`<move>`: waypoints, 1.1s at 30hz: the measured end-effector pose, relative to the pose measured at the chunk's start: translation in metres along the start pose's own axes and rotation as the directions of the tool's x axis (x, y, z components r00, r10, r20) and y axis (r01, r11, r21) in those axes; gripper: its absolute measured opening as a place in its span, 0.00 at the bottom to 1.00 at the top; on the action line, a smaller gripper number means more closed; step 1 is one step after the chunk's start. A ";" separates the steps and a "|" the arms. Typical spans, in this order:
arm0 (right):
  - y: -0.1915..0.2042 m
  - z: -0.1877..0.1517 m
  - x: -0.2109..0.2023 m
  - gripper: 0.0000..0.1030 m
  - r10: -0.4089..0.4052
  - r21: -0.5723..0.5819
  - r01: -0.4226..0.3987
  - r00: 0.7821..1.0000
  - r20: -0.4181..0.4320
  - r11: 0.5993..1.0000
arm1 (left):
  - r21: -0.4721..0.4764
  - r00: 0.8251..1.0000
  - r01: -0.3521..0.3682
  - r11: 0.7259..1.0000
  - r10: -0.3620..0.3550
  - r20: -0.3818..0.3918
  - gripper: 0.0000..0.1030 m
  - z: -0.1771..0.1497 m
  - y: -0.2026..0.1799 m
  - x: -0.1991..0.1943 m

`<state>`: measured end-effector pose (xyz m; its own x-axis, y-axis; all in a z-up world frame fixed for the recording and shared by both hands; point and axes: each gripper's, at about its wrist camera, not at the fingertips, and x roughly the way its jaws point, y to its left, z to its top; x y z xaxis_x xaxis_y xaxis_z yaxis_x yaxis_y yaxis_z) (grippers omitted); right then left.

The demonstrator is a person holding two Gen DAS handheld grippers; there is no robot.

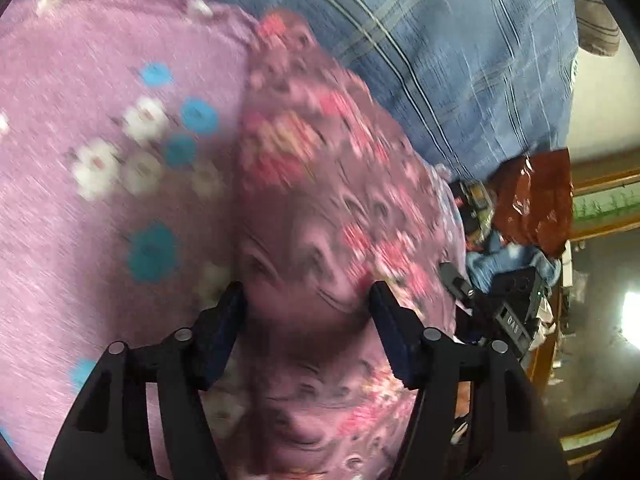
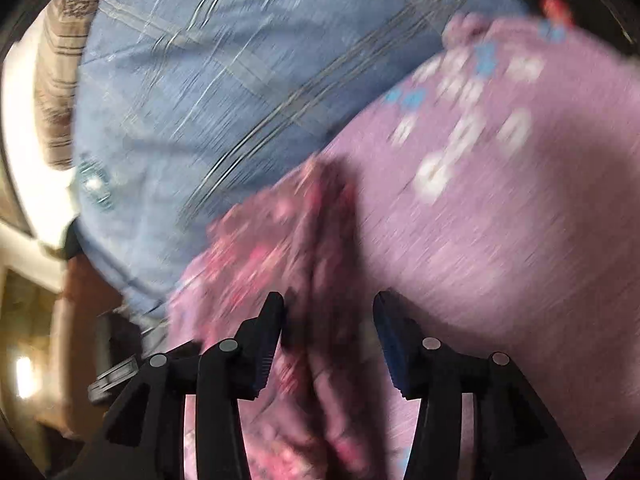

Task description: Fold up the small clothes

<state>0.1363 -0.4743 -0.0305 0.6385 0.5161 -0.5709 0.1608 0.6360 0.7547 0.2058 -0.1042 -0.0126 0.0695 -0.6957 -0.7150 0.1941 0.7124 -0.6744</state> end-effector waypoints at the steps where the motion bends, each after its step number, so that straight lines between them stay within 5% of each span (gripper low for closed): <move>1: 0.007 -0.003 0.007 0.49 0.022 -0.031 -0.023 0.999 -0.025 0.999 | 0.014 1.000 -0.020 1.000 0.019 0.012 0.65 0.000 -0.006 0.002; 3: 0.024 -0.010 0.009 0.53 -0.037 -0.116 0.037 0.999 -0.001 0.993 | 0.034 0.996 -0.084 0.996 0.083 0.031 0.64 0.003 -0.022 0.007; 7: 0.052 -0.017 0.005 0.24 -0.172 -0.243 0.185 0.982 0.074 0.952 | 0.061 0.987 -0.151 0.987 0.147 0.068 0.31 0.002 -0.038 0.004; 10: 0.067 -0.022 -0.008 0.17 -0.194 -0.284 0.220 0.974 0.117 0.933 | 0.044 0.988 -0.139 0.989 0.135 0.070 0.29 -0.003 -0.040 -0.009; 19: 0.091 -0.041 -0.020 0.17 -0.151 -0.247 0.171 0.984 0.098 0.954 | -0.002 0.988 -0.127 0.992 0.126 0.083 0.29 -0.029 -0.031 -0.043; 29: 0.133 -0.122 -0.039 0.17 0.006 -0.282 0.003 0.999 0.033 0.959 | 0.005 0.973 -0.162 0.987 0.159 0.167 0.30 -0.104 -0.004 -0.118; 33: 0.123 -0.159 -0.026 0.17 0.045 -0.250 -0.054 0.998 -0.042 0.967 | -0.031 0.968 -0.216 0.976 0.218 0.124 0.31 -0.128 0.030 -0.110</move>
<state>0.0197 -0.3186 0.0256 0.6130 0.5680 -0.5492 -0.0677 0.7303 0.6797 0.0792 0.0051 0.0219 0.2308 -0.5296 -0.8162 0.1440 0.8483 -0.5096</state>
